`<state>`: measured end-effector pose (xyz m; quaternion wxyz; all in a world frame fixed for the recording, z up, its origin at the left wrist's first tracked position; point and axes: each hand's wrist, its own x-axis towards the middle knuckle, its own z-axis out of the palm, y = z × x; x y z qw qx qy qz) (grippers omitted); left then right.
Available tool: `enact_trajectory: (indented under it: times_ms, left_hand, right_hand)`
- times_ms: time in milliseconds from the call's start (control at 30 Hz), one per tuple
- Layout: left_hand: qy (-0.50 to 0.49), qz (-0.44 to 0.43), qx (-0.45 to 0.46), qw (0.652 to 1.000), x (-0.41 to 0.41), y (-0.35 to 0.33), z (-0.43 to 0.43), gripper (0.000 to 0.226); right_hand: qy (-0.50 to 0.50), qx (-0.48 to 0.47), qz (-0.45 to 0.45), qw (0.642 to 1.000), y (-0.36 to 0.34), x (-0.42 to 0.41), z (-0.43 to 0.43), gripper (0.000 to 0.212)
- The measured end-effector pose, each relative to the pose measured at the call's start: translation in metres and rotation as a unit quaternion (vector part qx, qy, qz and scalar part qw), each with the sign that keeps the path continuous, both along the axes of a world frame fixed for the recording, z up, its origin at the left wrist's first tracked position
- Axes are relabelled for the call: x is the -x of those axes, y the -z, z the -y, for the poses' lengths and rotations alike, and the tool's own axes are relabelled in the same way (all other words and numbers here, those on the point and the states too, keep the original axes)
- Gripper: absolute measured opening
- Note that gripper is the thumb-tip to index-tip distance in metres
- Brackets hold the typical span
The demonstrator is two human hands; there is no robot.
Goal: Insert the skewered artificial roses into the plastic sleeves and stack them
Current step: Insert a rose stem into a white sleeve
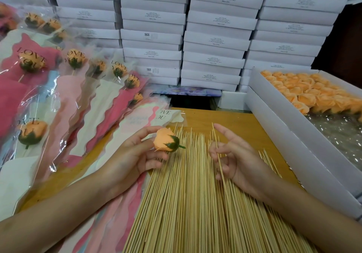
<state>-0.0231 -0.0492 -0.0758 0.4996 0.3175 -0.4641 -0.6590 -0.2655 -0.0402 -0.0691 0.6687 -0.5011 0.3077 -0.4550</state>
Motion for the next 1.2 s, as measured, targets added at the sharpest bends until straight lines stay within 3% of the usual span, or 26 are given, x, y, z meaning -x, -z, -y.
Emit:
enact_trajectory:
  times_ms: [533,667,833,1200]
  left_hand:
    - [0.014,-0.002,0.015,1.000,-0.0006,-0.0008,-0.0008,0.031]
    - [0.008,-0.012,0.003,1.000,-0.0007,-0.0002,0.0006,0.030]
    - [0.003,-0.032,-0.017,0.999,-0.0003,-0.0005,0.0026,0.027]
    - [-0.008,-0.003,0.002,1.000,0.0012,0.0014,0.0006,0.027]
  right_hand:
    - [-0.037,-0.007,-0.018,0.999,0.0001,0.0010,-0.0010,0.083]
    - [-0.071,-0.016,-0.001,0.997,-0.0004,0.0005,-0.0009,0.067]
    - [-0.102,-0.029,0.017,0.994,-0.0017,-0.0027,-0.0033,0.032]
    - [-0.136,-0.037,-0.010,0.990,-0.0036,-0.0040,-0.0069,0.051]
